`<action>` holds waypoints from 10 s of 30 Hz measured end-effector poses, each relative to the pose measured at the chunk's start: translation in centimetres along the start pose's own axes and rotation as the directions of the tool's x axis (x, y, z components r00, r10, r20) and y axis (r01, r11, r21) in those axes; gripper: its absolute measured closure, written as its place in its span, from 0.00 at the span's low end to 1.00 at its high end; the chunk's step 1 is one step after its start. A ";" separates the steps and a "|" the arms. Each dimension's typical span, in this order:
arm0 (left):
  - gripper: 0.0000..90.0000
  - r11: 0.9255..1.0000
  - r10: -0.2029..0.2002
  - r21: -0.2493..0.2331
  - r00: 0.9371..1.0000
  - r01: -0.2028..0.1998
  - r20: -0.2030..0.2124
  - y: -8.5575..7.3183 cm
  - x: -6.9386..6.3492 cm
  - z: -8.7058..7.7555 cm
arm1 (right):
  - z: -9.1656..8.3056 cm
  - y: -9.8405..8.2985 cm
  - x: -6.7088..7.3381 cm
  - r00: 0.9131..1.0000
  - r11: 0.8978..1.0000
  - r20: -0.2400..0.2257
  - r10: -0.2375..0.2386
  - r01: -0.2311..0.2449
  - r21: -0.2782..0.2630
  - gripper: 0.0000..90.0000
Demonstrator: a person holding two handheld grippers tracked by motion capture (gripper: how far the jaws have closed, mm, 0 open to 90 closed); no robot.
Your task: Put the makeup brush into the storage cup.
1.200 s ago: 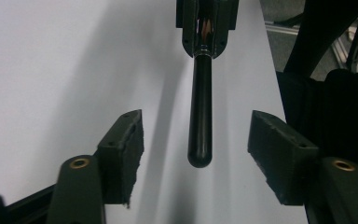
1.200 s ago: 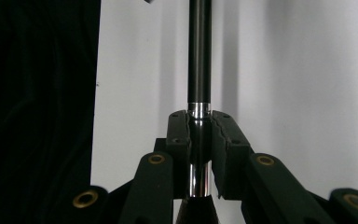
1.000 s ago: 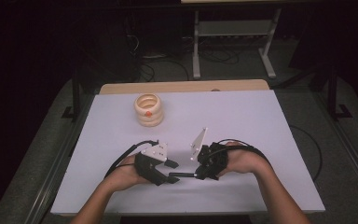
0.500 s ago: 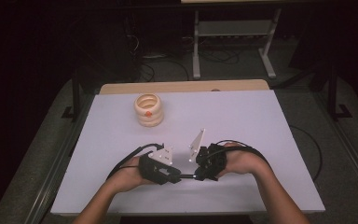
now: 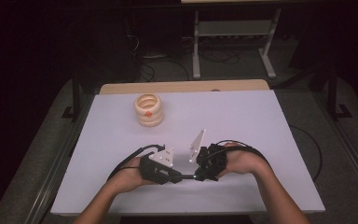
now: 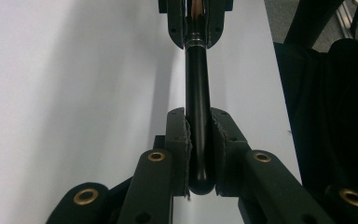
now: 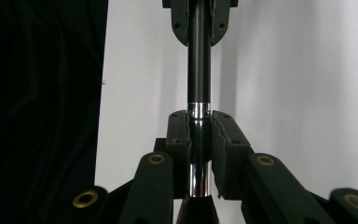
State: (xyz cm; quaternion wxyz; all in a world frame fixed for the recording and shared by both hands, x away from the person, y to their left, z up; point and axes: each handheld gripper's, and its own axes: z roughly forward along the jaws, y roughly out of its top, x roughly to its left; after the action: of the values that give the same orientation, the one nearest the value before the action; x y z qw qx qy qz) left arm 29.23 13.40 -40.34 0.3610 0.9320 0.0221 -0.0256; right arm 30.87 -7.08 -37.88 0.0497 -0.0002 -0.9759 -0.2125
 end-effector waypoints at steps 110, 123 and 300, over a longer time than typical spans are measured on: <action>0.71 0.984 -0.012 0.179 0.999 0.003 0.049 2.4 0.5 0.0 | -0.8 0.5 0.9 0.999 1.000 0.035 -0.020 0.020 0.005 0.85; 0.79 0.985 0.003 0.173 0.998 -0.013 0.056 3.4 0.3 0.9 | -1.1 0.7 0.9 0.999 0.999 0.033 -0.016 0.017 -0.043 0.85; 0.86 0.909 -0.277 -0.368 0.943 0.195 -0.185 0.4 1.5 -2.2 | -3.3 0.3 -1.1 0.928 0.762 0.064 0.368 -0.261 -0.593 0.85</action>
State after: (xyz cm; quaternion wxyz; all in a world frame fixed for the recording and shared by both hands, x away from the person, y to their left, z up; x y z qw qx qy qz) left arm 30.82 14.61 -38.52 0.5074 0.8412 0.1814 0.0445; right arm 32.27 -8.15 -34.87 -0.0042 -0.1981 -0.8522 -0.4843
